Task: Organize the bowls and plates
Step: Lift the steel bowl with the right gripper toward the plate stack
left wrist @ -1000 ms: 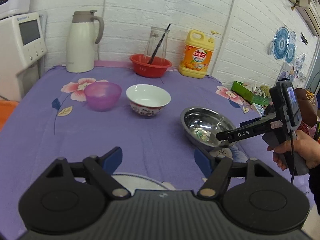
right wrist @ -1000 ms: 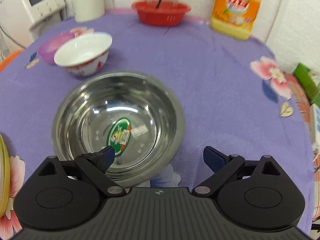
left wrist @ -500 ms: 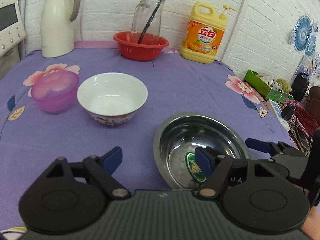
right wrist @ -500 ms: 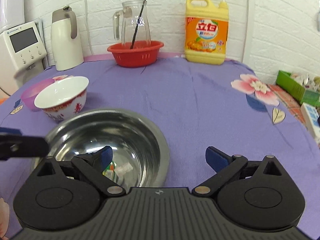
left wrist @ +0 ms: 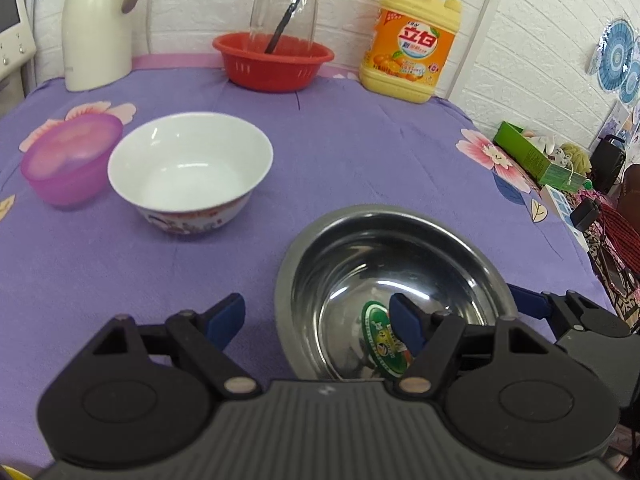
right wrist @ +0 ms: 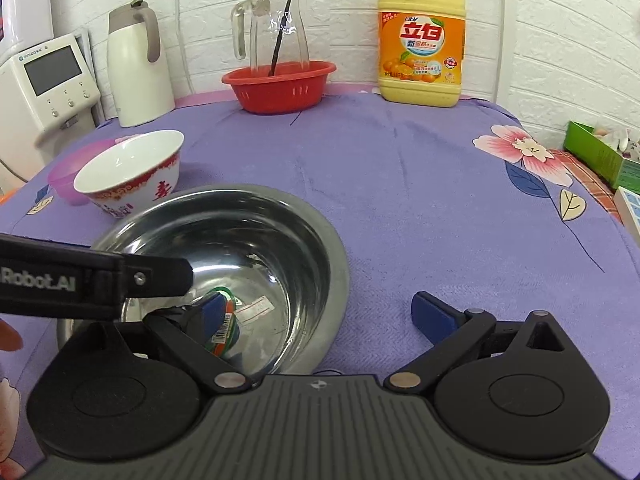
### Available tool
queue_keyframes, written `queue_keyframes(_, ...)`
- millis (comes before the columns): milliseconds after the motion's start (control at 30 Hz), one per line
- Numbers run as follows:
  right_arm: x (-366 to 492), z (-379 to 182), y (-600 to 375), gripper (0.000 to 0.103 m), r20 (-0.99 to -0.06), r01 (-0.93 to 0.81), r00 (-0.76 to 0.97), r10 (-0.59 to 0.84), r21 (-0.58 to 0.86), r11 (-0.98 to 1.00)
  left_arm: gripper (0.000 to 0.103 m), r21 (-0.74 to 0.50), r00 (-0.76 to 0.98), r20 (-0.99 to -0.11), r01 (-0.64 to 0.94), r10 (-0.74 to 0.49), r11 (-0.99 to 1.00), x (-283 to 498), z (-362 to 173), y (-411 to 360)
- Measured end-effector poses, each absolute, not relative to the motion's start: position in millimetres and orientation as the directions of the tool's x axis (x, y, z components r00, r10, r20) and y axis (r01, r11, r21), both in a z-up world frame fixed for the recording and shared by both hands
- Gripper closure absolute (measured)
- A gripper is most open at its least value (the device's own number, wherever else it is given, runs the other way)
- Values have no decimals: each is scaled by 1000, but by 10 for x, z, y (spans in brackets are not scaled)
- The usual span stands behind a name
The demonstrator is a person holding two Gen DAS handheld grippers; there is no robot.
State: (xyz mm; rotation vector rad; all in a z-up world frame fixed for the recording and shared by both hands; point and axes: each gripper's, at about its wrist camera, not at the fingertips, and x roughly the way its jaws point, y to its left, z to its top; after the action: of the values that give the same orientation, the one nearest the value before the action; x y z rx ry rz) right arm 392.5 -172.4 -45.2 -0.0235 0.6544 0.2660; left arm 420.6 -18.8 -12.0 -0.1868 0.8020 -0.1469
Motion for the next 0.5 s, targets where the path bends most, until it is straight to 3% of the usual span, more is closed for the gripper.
queue_keyframes(267, 3873, -440, -1682, 0, -589, -293, 766, 259, 39, 955, 50, -186, 681, -707, 80, -190, 979, 4245, -168, -302)
queue_keyframes(400, 3842, -417, -1649, 0, -583, -317, 762, 281, 43, 947, 67, -191, 684, -702, 87, -198, 978, 4224, -171, -298)
queue_keyframes(467, 3824, -404, -1610, 13, -581, -337, 757, 299, 44, 940, 70, -187, 685, -703, 83, -192, 979, 4230, -172, -313)
queue_keyframes(500, 3813, -401, -1593, 15, -581, -343, 756, 301, 41, 939, 71, -184, 687, -702, 80, -188, 980, 4233, -172, -318)
